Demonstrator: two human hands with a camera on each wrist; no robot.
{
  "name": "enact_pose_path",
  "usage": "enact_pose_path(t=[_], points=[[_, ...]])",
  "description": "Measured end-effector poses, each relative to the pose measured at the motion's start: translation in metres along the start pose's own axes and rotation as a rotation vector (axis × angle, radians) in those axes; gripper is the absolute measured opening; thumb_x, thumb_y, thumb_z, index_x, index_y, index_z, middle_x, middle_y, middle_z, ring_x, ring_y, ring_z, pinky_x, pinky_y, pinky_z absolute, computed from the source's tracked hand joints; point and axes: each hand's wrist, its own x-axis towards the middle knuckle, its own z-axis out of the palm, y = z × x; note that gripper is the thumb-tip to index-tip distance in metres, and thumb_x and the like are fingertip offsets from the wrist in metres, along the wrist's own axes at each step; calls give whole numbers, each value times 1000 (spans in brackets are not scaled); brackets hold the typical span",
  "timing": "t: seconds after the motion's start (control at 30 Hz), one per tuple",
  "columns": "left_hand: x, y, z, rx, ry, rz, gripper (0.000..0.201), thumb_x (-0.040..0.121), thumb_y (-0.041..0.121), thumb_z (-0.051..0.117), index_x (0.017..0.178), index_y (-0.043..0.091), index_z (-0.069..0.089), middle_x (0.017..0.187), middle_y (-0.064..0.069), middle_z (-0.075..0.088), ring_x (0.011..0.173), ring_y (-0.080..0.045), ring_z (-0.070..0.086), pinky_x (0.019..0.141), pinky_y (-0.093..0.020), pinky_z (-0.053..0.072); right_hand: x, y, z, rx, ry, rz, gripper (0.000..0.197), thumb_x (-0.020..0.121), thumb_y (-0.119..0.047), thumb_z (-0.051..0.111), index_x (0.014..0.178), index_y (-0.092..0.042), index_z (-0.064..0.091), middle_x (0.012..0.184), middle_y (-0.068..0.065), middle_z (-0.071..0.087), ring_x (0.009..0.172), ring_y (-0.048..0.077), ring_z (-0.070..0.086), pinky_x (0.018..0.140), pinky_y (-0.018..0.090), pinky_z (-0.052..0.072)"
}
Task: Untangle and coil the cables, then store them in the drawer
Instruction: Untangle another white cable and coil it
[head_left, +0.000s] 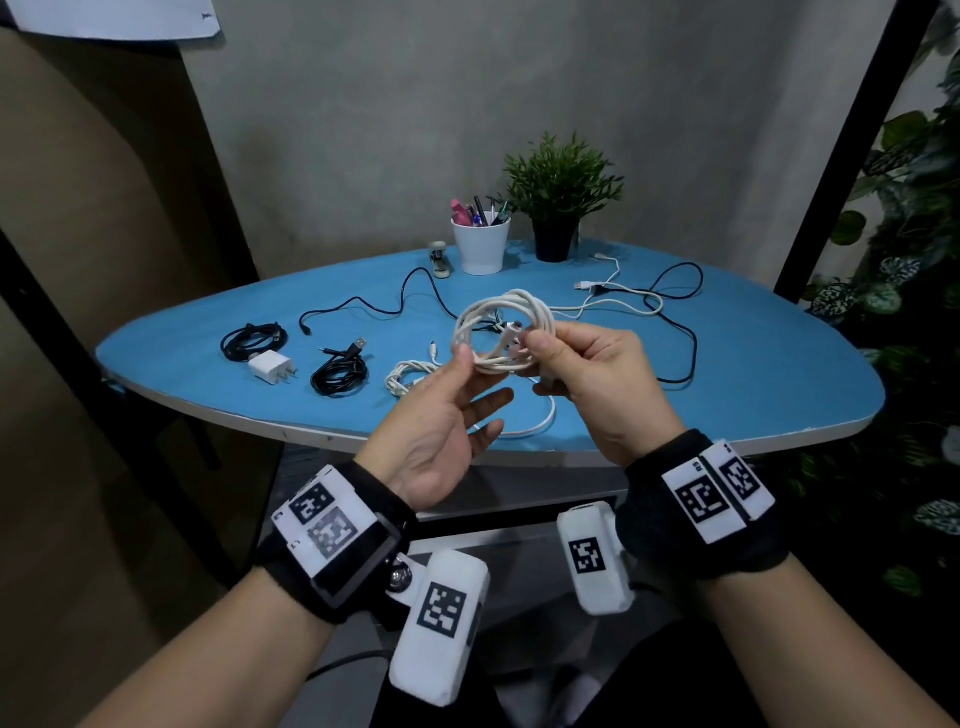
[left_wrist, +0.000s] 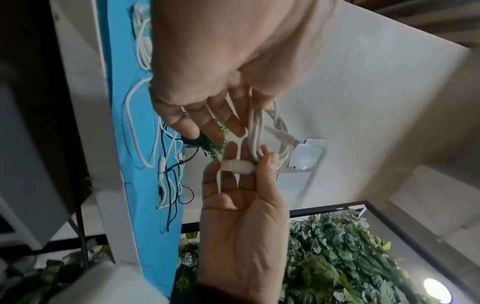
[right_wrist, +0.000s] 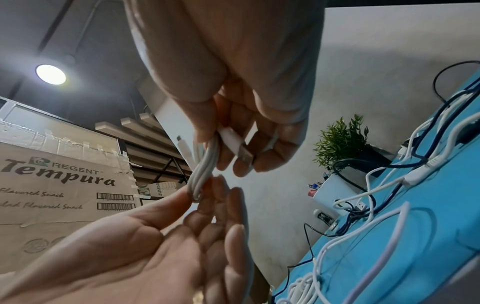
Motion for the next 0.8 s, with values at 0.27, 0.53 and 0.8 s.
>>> enact_pose_path(t=[0.27, 0.53, 0.8], points=[[-5, 10, -2, -121, -150, -33, 38, 98, 43, 33, 66, 25, 46, 84, 8, 61, 95, -12, 57, 78, -32, 38, -4, 5, 2, -82, -94, 41, 14, 89, -10, 60, 83, -12, 73, 75, 24, 66, 62, 15, 55, 55, 18, 42], [-7, 21, -8, 131, -190, 20, 30, 98, 20, 36, 72, 17, 51, 93, -1, 56, 70, -14, 53, 56, -26, 37, -4, 5, 3, -26, -121, 106, 20, 96, -15, 49, 82, -7, 62, 80, 11, 61, 57, 21, 52, 43, 21, 40], [-5, 8, -4, 404, -121, 102, 11, 100, 14, 36, 91, 15, 42, 88, -9, 53, 64, -14, 56, 50, -21, 48, 2, 3, 5, -55, -88, 111, 22, 98, -11, 44, 81, -6, 57, 73, 9, 58, 46, 9, 53, 43, 21, 45]])
